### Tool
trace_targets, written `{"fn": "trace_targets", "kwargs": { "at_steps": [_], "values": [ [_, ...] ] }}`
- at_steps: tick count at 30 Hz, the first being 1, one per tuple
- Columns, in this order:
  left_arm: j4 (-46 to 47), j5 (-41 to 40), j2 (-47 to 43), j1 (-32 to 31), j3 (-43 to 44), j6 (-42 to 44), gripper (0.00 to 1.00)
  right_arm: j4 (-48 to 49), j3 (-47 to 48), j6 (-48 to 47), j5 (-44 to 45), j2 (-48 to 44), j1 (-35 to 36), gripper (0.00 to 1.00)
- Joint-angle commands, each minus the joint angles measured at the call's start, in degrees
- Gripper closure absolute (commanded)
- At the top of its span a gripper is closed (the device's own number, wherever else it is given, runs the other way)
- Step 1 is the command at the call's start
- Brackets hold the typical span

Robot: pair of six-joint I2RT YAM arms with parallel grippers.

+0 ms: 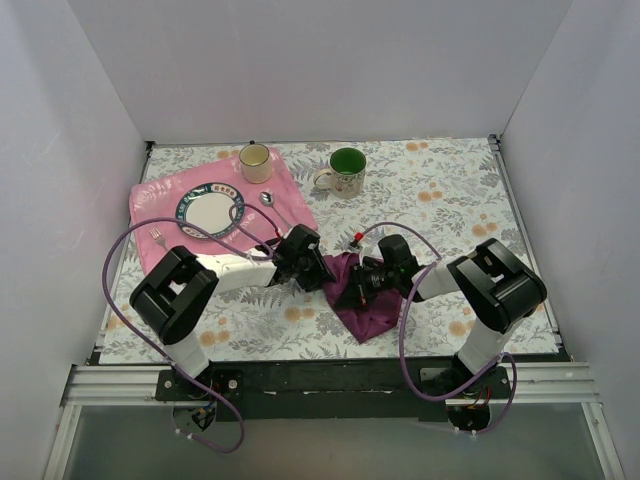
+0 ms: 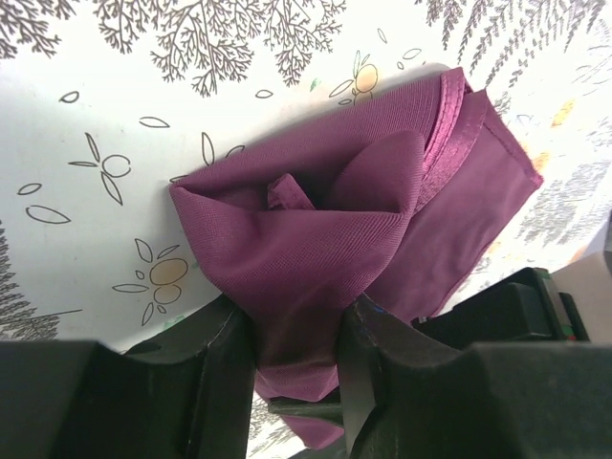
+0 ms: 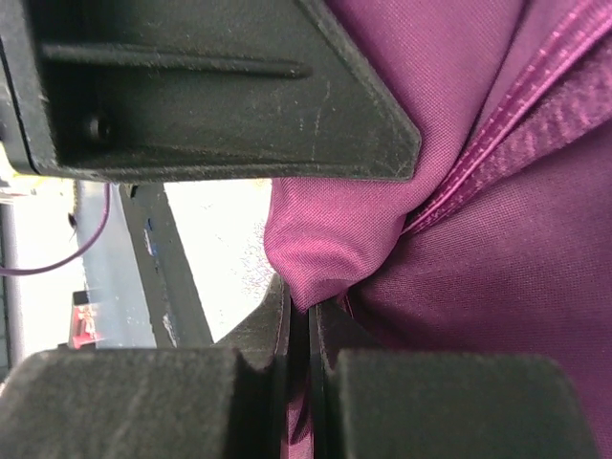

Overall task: Fold the napkin, place the utensils inside, and roll it up
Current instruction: Roll the napkin with the utensil

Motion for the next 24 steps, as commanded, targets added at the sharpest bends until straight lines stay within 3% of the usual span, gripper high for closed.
{"fn": "trace_targets", "kwargs": {
  "at_steps": [1, 4, 8, 11, 15, 19, 24],
  "values": [
    [-12.2, -8.5, 2.0, 0.2, 1.2, 8.0, 1.0, -12.3, 1.7, -8.0, 4.0, -0.7, 0.6, 0.99],
    [-14.8, -7.4, 1.3, 0.2, 2.4, 8.6, 1.0, -21.6, 5.5, -11.6, 10.2, -3.6, 1.6, 0.86],
    [-15.8, -3.7, 0.4, 0.1, 2.9, 7.0, 1.0, -37.0, 12.5, -12.4, 19.8, -8.4, 4.7, 0.55],
    [-16.1, -3.4, -0.6, -0.1, 3.0, 5.5, 1.0, -44.4, 15.5, -11.1, 32.0, -11.8, 7.9, 0.43],
    [-16.1, -3.4, -1.2, -0.2, 3.1, 4.9, 1.0, -48.4, 18.6, -11.2, 36.7, -14.2, 11.1, 0.34],
    [-15.6, -3.4, -1.4, -0.2, 2.9, 4.3, 1.0, -48.1, 18.1, -13.4, 35.6, -14.1, 11.6, 0.26],
    [-15.1, -3.4, -2.3, -0.2, 2.6, 3.5, 1.0, -46.7, 16.9, -14.8, 33.2, -13.3, 12.2, 0.24]
  ]
}}
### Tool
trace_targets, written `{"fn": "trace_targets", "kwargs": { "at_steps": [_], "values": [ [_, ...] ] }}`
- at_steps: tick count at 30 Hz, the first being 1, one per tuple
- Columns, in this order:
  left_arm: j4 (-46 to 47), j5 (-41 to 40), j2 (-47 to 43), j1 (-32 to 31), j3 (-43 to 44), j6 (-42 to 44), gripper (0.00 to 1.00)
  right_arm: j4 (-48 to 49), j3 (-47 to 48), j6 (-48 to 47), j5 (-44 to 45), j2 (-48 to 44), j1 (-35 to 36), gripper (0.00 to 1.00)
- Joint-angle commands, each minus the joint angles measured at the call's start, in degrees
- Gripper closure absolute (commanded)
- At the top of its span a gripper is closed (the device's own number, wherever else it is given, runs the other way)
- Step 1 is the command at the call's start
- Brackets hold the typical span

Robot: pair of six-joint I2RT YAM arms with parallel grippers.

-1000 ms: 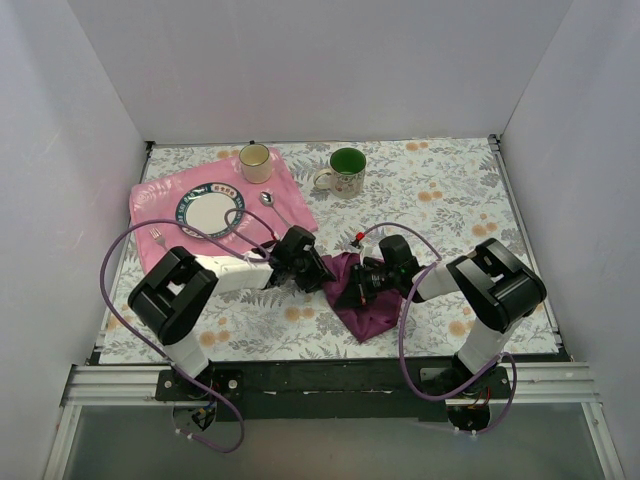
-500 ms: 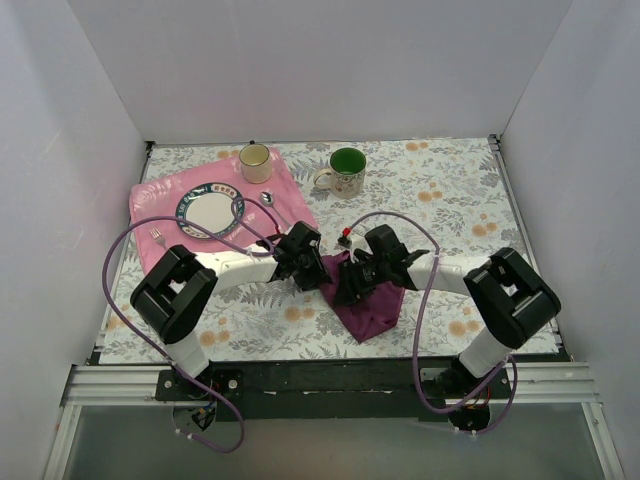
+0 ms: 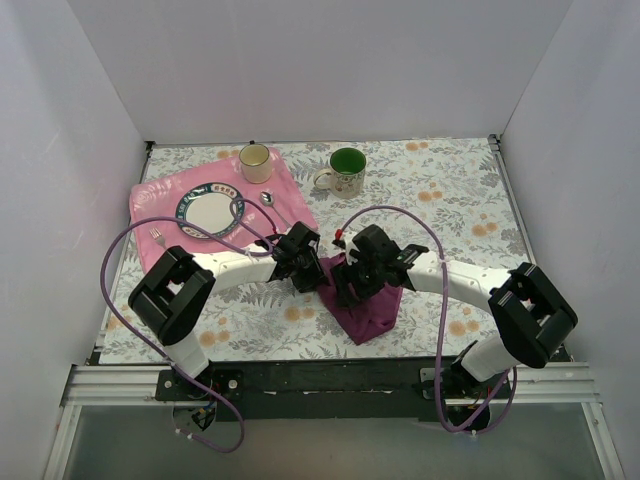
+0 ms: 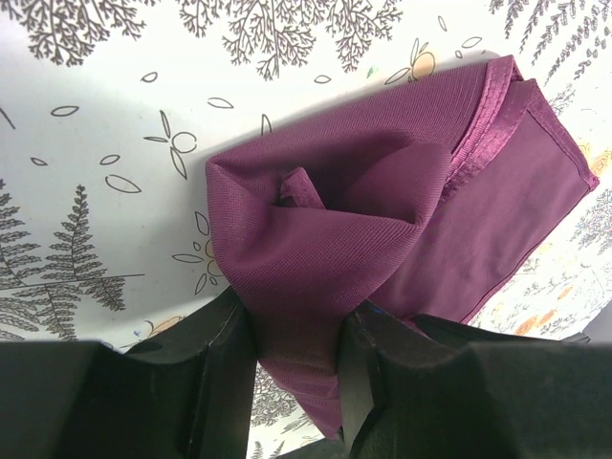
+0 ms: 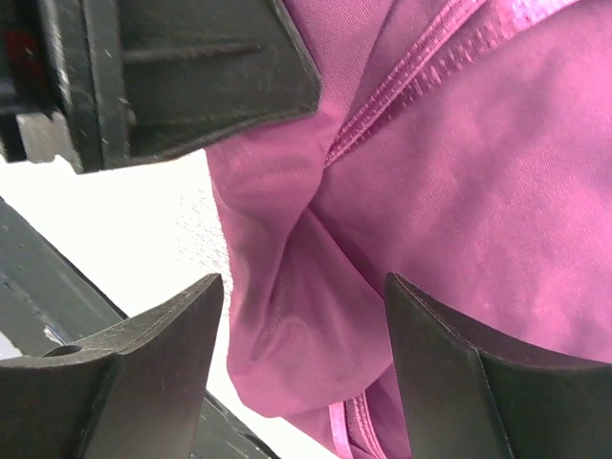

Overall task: Fold the napkin, place the utensils inside, and roll it up
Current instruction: Roll the napkin with the utensil

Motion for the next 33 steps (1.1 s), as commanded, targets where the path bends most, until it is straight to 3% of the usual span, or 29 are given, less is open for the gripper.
{"fn": "trace_targets", "kwargs": {
  "at_steps": [1, 4, 7, 15, 23, 28, 30, 33],
  "values": [
    [-4.4, -2.3, -2.0, 0.0, -1.0, 0.1, 1.0, -1.8, -0.2, -2.5, 0.2, 0.5, 0.9, 0.25],
    [-4.7, -2.8, -2.4, 0.0, -0.8, -0.2, 1.0, -2.8, -0.4, -2.6, 0.6, 0.5, 2.2, 0.28],
    [-4.8, -3.0, -2.2, 0.0, -0.7, -0.7, 1.0, -2.9, -1.0, -1.6, -0.4, -0.2, 3.8, 0.37],
    [-4.7, -4.0, -2.5, 0.0, -1.0, -1.7, 1.0, -4.2, -5.2, -0.4, -1.6, -6.4, 4.3, 0.44],
    [-4.3, -3.9, -2.0, 0.0, -1.0, -3.1, 1.0, -6.2, -5.8, 3.2, -3.2, -8.8, 4.4, 0.73],
    [-4.8, -4.1, -1.7, 0.0, 0.0, -2.8, 1.0, 1.5, -14.4, 10.8, -5.3, -11.3, 5.1, 0.87],
    [-4.9, -4.2, -1.5, 0.0, 0.3, -2.5, 1.0, 4.3, -17.5, 13.8, -5.2, -13.0, 5.2, 0.9],
    [-5.0, -4.2, -1.2, 0.0, 0.6, -2.0, 1.0, 7.6, -21.1, 16.1, -4.9, -13.0, 5.2, 0.83]
  ]
}}
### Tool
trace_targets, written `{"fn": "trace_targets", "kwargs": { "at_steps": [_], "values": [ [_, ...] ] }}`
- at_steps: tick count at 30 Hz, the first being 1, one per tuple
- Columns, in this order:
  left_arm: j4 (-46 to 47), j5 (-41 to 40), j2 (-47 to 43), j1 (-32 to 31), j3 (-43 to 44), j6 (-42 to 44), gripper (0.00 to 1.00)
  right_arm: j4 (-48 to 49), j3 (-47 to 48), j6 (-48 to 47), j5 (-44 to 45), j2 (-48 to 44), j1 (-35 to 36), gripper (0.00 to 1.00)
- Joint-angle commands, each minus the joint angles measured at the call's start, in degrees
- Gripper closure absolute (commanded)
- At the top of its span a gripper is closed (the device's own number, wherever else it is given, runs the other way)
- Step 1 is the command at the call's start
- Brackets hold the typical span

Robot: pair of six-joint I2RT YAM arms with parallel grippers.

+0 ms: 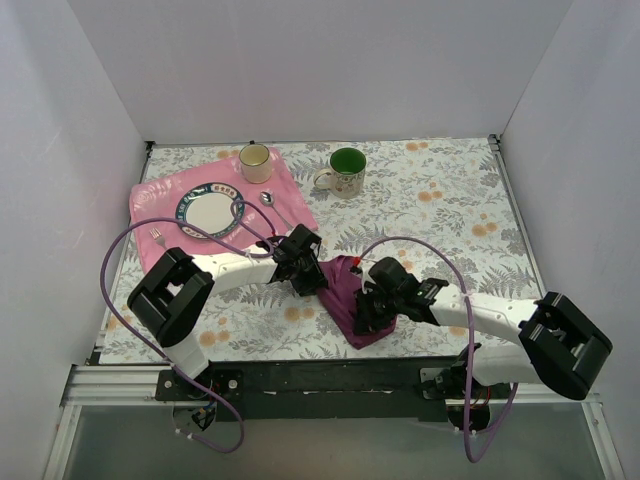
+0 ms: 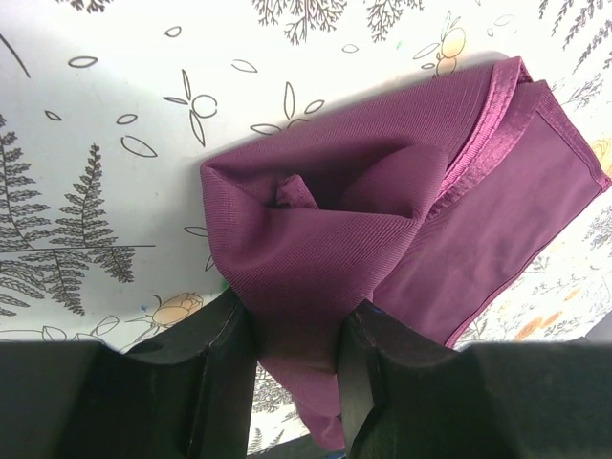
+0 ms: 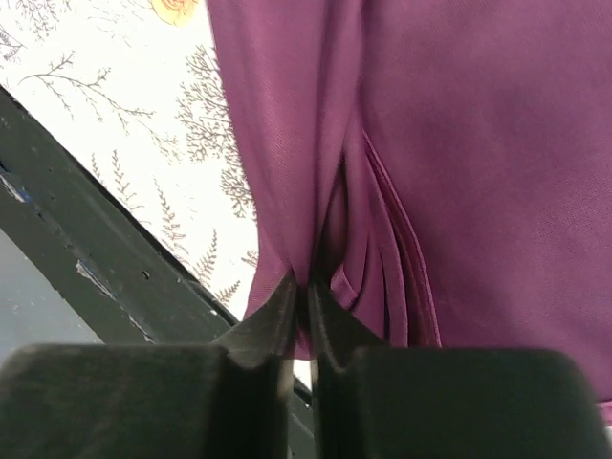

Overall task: Fold the napkin, place the utensils inside, and roll it up
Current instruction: Roll the napkin with the utensil

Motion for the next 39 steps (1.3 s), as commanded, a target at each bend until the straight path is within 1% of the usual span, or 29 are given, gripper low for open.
{"fn": "trace_targets", "kwargs": {
  "at_steps": [1, 3, 4, 5, 6, 7, 9, 10, 13, 15, 18, 19, 23, 27, 32, 35, 36, 39],
  "values": [
    [-2.6, -3.3, -0.6, 0.5, 0.5, 0.6, 1.0, 0.8, -3.6, 4.8, -1.8, -0.4, 0.7, 0.8],
    [-2.6, -3.1, -0.6, 0.5, 0.6, 0.7, 1.0, -3.8, -0.3, 2.8, 0.6, -0.3, 1.3, 0.76],
    [-2.5, -3.1, -0.6, 0.5, 0.6, 0.7, 1.0, -4.9, 0.7, 2.3, 1.2, -0.5, 1.5, 0.67],
    [-2.5, -3.1, -0.6, 0.5, 0.7, 0.7, 1.0, -6.0, 1.7, 1.6, 1.6, -0.8, 1.7, 0.63],
    [-2.6, -3.2, -0.8, 0.5, 0.8, 0.8, 1.0, -9.1, 4.4, 1.5, 2.2, -1.1, 1.9, 0.58],
    [-2.6, -3.2, -0.9, 0.5, 0.8, 0.9, 1.0, -10.6, 5.8, 1.3, 3.0, -1.2, 2.1, 0.5],
    [-2.6, -3.0, -0.8, 0.5, 0.8, 0.9, 1.0, -15.0, 10.7, 0.9, 6.1, -1.6, 3.5, 0.44],
    [-2.6, -3.1, -0.9, 0.5, 0.9, 0.9, 1.0, -16.0, 12.3, 0.8, 7.4, -1.7, 4.0, 0.38],
    [-2.7, -2.8, -0.9, 0.5, 0.8, 0.7, 1.0, -16.7, 15.9, 1.2, 11.9, -0.2, 5.0, 0.33],
    [-3.0, -2.6, -0.7, 0.5, 1.1, 0.7, 1.0, -15.6, 16.6, 2.6, 16.1, 1.6, 5.8, 0.32],
    [-3.2, -2.4, -1.1, 0.5, 1.2, 0.6, 1.0, -9.0, 15.9, 3.6, 21.2, 2.7, 7.6, 0.32],
    [-3.3, -2.6, -1.1, 0.5, 1.4, 0.5, 1.0, -5.0, 15.2, 4.4, 23.8, 3.0, 8.0, 0.31],
    [-4.4, -2.6, -0.9, 0.5, 1.8, 0.3, 1.0, 3.0, 13.9, 4.1, 26.4, 5.4, 9.5, 0.3],
    [-4.3, -2.8, -1.1, 0.5, 1.3, -0.2, 1.0, 3.8, 16.1, 2.3, 30.9, 9.8, 10.6, 0.29],
    [-4.2, -2.5, -1.1, 0.5, 1.1, -1.3, 1.0, 8.3, 15.0, 3.4, 31.1, 12.0, 12.0, 0.31],
    [-4.5, -2.4, -0.7, 0.5, 1.2, -2.1, 1.0, 9.5, 13.9, 3.7, 31.9, 13.2, 12.9, 0.34],
    [-4.6, -2.2, -0.6, 0.5, 1.2, -2.3, 1.0, 11.2, 13.9, 3.5, 32.2, 13.4, 13.1, 0.36],
    [-4.7, -2.0, -0.3, 0.5, 1.2, -2.7, 1.0, 12.0, 14.3, 3.0, 33.3, 15.0, 14.2, 0.38]
  ]
}}
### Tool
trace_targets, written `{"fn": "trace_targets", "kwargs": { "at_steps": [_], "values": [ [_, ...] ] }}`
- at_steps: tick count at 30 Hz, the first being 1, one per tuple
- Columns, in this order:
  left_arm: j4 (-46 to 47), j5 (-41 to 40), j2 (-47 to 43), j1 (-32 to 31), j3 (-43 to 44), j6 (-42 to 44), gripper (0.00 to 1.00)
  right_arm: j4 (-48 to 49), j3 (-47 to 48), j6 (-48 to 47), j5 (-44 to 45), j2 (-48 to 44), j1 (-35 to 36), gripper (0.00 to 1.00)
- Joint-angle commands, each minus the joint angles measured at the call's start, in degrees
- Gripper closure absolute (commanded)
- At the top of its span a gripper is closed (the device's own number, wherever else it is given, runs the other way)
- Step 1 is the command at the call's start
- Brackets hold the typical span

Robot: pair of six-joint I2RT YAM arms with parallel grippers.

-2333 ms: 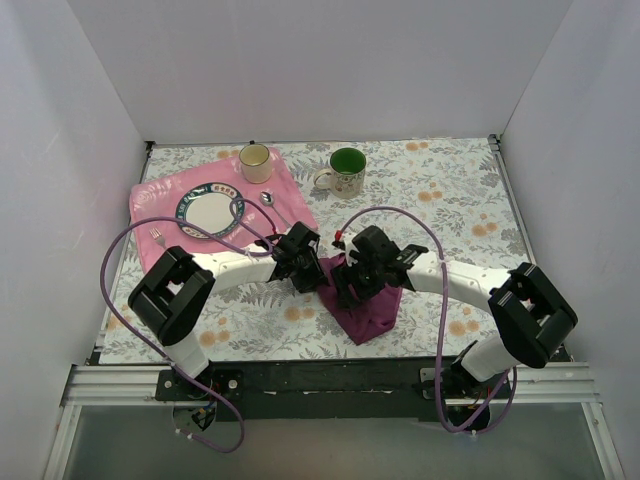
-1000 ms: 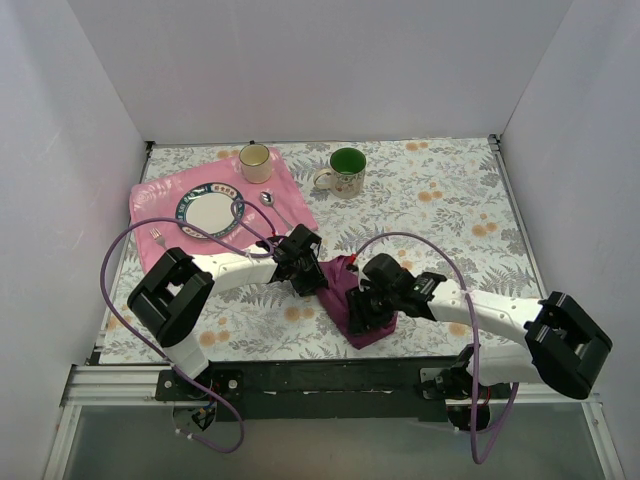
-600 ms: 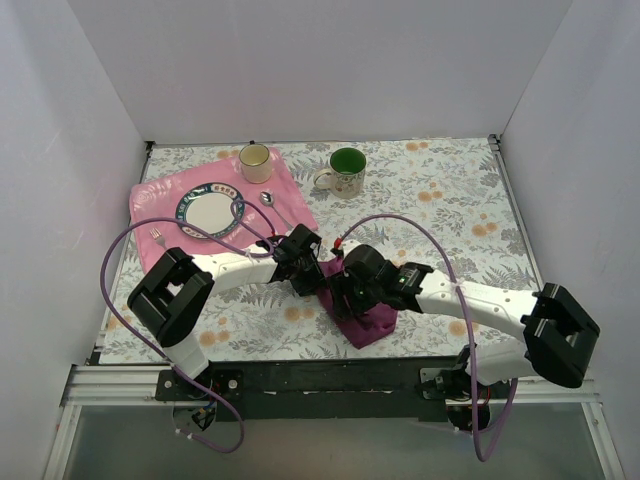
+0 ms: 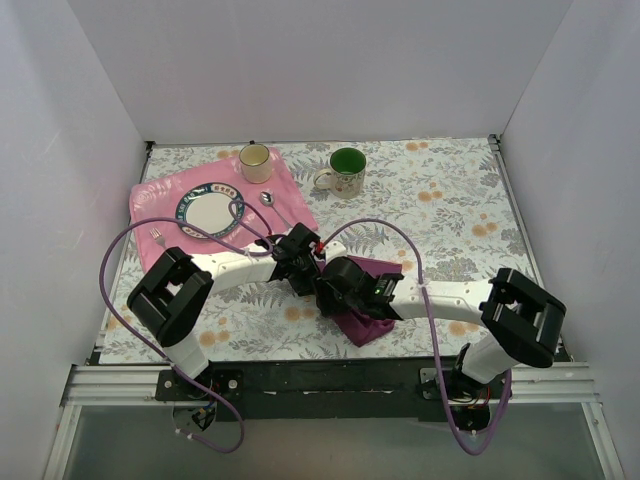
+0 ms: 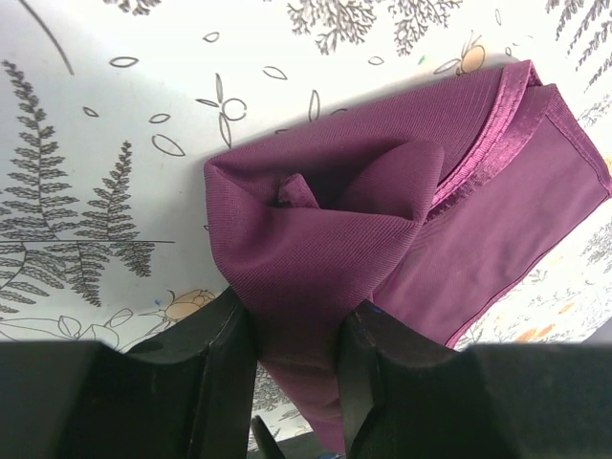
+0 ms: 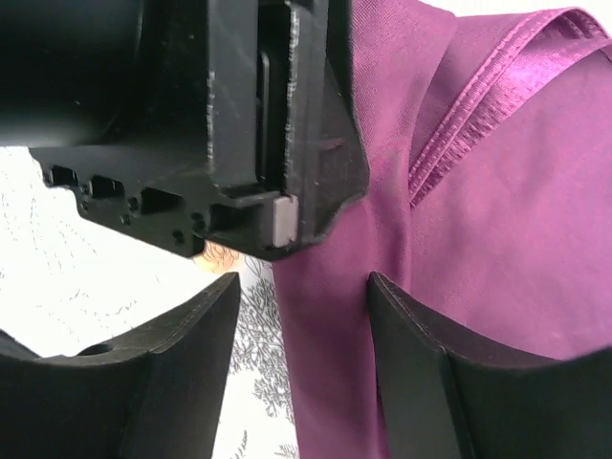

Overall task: Fold the napkin, place the utensils inside, and roll it up
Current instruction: Roll the napkin with the utensil

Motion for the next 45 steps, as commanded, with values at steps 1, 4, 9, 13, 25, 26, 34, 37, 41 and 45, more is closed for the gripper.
{"fn": "trace_targets", "kwargs": {
  "at_steps": [1, 4, 9, 13, 25, 26, 34, 37, 41, 45],
  "values": [
    [-2.5, -1.6, -0.2, 0.3, 0.6, -1.2, 1.0, 5.3, 0.0, -0.6, 2.4, 2.4, 1.4, 0.38],
    [-2.7, -1.8, -0.6, 0.3, 0.5, -1.5, 1.0, 5.8, -0.4, -0.1, 2.5, 4.3, 1.8, 0.41],
    [-2.9, -1.6, -0.7, 0.2, 0.7, -2.1, 1.0, 7.8, -3.2, 0.5, 4.0, 4.9, 1.8, 0.6],
    [-2.9, -1.2, -0.9, 0.2, 0.3, -2.7, 1.0, 8.1, -5.1, 1.4, 6.5, 4.8, 1.9, 0.82],
    [2.3, -4.1, -9.4, 0.4, -3.4, 2.1, 0.41, 23.3, -20.9, 2.0, -10.5, -5.4, -6.4, 0.99],
    [2.5, -4.3, -10.1, 0.4, -3.6, 2.7, 0.39, 25.7, -22.1, 1.6, -13.7, -5.6, -7.5, 0.99],
    [6.5, -0.7, -14.8, 0.4, -7.0, 5.8, 0.27, 36.8, -27.2, 3.9, -36.6, -0.1, -19.3, 0.99],
    [6.4, 4.2, -13.2, 0.3, -6.8, 5.4, 0.24, 37.2, -25.1, 4.2, -45.2, 5.0, -23.3, 0.99],
    [7.6, 6.5, -11.6, 0.3, -7.3, 3.0, 0.24, 45.7, -25.5, 9.8, -54.6, 11.2, -27.5, 0.99],
    [10.2, 7.9, -9.8, 0.3, -8.4, -1.2, 0.23, 56.5, -25.4, 17.2, -62.7, 18.4, -30.8, 0.99]
  ]
}}
